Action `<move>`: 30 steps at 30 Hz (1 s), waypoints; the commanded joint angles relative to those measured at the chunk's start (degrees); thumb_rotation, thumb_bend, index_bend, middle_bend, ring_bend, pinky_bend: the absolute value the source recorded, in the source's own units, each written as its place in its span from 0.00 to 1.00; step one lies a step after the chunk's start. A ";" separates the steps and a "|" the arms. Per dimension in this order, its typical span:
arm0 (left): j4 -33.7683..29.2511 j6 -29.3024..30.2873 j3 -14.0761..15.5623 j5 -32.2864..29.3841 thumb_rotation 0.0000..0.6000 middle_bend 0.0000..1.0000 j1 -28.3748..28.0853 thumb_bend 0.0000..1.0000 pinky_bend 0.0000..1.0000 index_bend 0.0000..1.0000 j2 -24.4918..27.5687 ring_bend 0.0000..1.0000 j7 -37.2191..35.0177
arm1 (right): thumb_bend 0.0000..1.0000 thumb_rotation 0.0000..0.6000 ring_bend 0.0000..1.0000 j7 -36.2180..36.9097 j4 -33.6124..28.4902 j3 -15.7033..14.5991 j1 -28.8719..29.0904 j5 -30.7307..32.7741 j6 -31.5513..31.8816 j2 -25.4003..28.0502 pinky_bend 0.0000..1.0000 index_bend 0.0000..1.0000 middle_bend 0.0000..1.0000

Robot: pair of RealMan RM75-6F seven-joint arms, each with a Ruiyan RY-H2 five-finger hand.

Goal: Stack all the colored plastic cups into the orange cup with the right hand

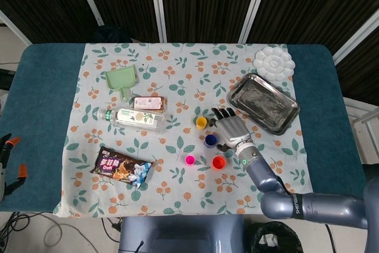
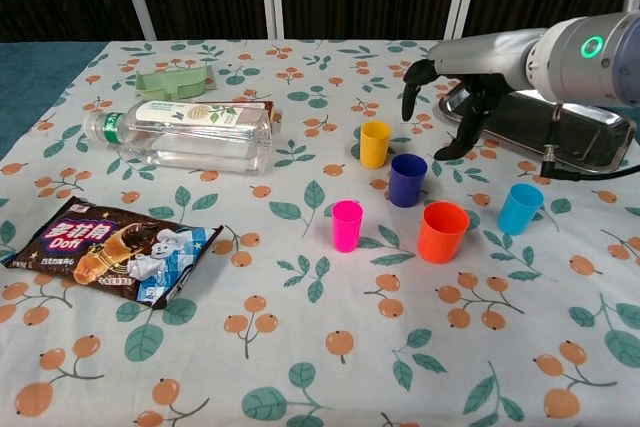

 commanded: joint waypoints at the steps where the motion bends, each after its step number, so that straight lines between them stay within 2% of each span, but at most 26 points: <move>1: 0.00 -0.01 0.00 -0.02 1.00 0.07 0.01 0.47 0.01 0.16 0.01 0.00 0.00 | 0.34 1.00 0.00 -0.21 0.56 -0.39 0.23 0.56 0.02 -0.67 0.00 0.31 0.00; 9: 0.08 -0.10 -0.06 -0.19 1.00 0.07 -0.01 0.47 0.01 0.16 0.04 0.00 -0.06 | 0.34 1.00 0.00 -0.46 1.60 -1.42 0.42 0.99 0.01 -2.34 0.00 0.31 0.00; 30: 0.31 -0.22 -0.23 -0.57 1.00 0.07 -0.04 0.47 0.01 0.16 0.10 0.00 -0.20 | 0.34 1.00 0.00 -0.44 5.51 -1.68 0.46 0.82 1.50 -6.96 0.00 0.32 0.00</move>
